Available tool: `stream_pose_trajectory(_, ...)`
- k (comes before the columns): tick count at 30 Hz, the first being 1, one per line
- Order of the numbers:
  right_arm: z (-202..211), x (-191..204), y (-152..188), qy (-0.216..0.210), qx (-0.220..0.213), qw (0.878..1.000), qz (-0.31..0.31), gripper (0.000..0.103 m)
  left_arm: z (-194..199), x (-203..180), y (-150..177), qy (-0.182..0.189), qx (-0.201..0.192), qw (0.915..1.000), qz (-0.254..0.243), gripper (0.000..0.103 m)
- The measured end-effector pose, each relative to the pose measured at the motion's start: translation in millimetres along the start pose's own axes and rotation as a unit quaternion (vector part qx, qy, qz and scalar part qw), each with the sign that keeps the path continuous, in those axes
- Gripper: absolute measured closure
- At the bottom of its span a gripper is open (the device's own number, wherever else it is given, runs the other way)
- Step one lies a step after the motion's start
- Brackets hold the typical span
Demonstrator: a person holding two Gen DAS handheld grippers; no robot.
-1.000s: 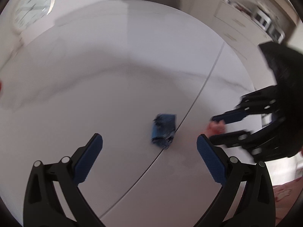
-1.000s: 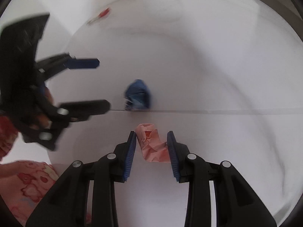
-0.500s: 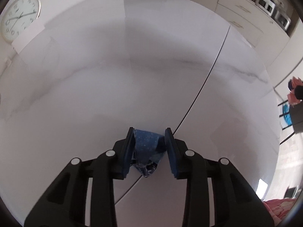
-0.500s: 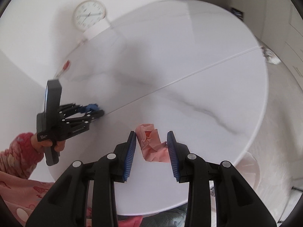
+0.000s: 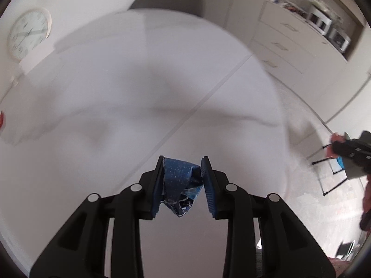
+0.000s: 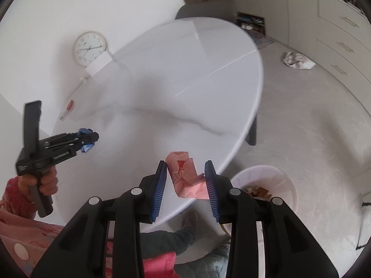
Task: Collect trash
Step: 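Carry the cloth and paper over the wastebasket and open both tools to drop them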
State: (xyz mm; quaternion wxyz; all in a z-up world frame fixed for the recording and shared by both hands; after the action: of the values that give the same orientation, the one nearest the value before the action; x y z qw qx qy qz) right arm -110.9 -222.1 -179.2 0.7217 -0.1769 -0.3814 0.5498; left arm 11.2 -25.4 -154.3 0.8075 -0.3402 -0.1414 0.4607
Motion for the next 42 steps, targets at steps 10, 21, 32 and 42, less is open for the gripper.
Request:
stream_pose_trajectory(10,27,-53,25,0.041,-0.006,0.999,-0.028,0.067,5,-99,-9,0.064,-0.004,0.996,-0.062,0.072)
stream_pose_trajectory(21,-88,-152,118,0.103,0.142,0.98,-0.089,0.034,1,-144,0,0.066,0.02,0.9922,-0.104,0.072)
stream_pose_trajectory(32,-95,-196,160,0.124,0.178,0.963,-0.16,0.003,-32,-191,11,0.082,0.066,0.9842,-0.142,0.071)
stream_pose_trajectory(42,2,-226,164,0.165,0.13,0.963,-0.168,0.002,-103,-269,53,0.133,0.129,0.966,-0.181,0.071)
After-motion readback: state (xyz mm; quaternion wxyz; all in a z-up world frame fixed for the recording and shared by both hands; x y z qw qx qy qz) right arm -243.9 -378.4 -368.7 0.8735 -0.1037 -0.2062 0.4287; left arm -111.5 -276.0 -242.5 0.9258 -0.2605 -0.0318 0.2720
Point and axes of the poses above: each gripper's, at about its wrist camera, not at the fingertips, and z roughly against the way its jaws point, x to its left, y to its underside, the point moved 4 cm from there along -z, roughly the way its jaws point, and after that the axes turned 13 degrees about -x, right-handed, at the moved point
